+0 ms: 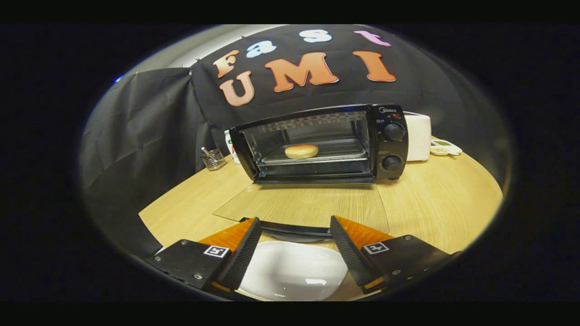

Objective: Open the toaster oven, put the food inside, and close the toaster oven door.

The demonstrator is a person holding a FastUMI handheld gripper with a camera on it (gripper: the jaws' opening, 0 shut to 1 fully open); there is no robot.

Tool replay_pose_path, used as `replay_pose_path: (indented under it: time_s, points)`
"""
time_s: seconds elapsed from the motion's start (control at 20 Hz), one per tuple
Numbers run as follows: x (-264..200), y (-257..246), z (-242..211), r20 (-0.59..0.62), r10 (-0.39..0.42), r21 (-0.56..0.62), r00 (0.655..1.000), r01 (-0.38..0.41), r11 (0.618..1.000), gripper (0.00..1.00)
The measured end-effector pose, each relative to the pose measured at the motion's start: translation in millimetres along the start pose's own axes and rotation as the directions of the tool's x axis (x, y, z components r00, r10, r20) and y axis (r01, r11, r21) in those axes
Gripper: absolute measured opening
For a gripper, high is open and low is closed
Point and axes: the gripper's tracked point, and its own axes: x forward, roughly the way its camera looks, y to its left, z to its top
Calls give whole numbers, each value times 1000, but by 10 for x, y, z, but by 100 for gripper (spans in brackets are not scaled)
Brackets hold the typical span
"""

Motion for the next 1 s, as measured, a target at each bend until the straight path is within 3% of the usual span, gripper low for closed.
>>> replay_pose_path:
  time_s: [0.25,0.5,0.65,0.8,1.0]
  points:
    - [-88,45,-203,-56,4,-18,998,-5,1000,90]
    - [-27,-103,-374,-106,-73,-61,992,67,996,90]
    - [34,-78,-405,-133,-78,-41,988,73,996,90]
    - [27,36,-354,-136,-32,11,990,33,999,90]
    - [18,52,-313,-133,-40,-1,990,40,999,89]
